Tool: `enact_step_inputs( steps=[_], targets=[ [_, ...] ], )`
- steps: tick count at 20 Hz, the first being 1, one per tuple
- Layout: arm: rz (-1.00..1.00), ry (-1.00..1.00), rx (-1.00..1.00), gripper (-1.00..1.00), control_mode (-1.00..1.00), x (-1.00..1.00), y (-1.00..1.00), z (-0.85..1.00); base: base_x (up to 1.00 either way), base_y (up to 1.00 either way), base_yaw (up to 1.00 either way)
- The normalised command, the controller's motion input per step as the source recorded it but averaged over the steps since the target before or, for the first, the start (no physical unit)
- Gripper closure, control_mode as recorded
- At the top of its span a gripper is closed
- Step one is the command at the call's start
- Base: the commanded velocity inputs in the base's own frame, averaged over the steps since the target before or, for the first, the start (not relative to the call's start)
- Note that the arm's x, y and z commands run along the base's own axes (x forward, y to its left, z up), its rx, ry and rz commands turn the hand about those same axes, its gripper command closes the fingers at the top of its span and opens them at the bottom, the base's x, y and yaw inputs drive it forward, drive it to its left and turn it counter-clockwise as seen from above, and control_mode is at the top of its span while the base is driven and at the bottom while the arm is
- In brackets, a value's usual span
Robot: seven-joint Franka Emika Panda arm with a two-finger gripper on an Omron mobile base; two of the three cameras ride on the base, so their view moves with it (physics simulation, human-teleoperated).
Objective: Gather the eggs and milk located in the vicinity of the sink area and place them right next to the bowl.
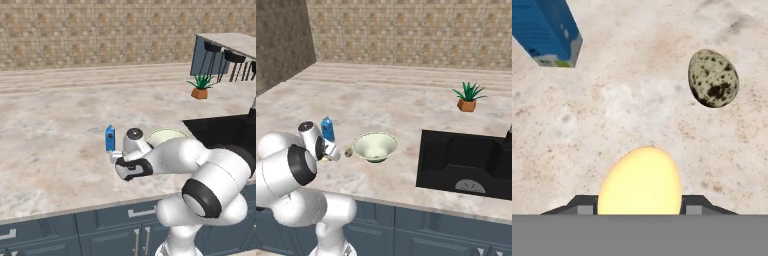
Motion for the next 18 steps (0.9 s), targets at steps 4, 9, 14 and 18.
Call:
enact_step_inputs(
  steps=[4, 9, 14, 18],
  targets=[
    [-0.17, 0.00, -0.05, 1.00, -1.00, -0.45, -0.36, 0.17, 0.00, 0.00, 0.00],
    [-0.22, 0.00, -0.05, 1.00, -1.00, -0.12, -0.58, 0.07, 0.00, 0.00, 0.00],
    [-0.14, 0.00, 0.00, 1.00, -1.00, 0.00, -0.71, 0.00, 0.00, 0.00, 0.00],
    [-0.05, 0.00, 0.00, 1.00, -1.00, 0.14, -0.43, -0.01, 0.00, 0.00, 0.00]
  ],
)
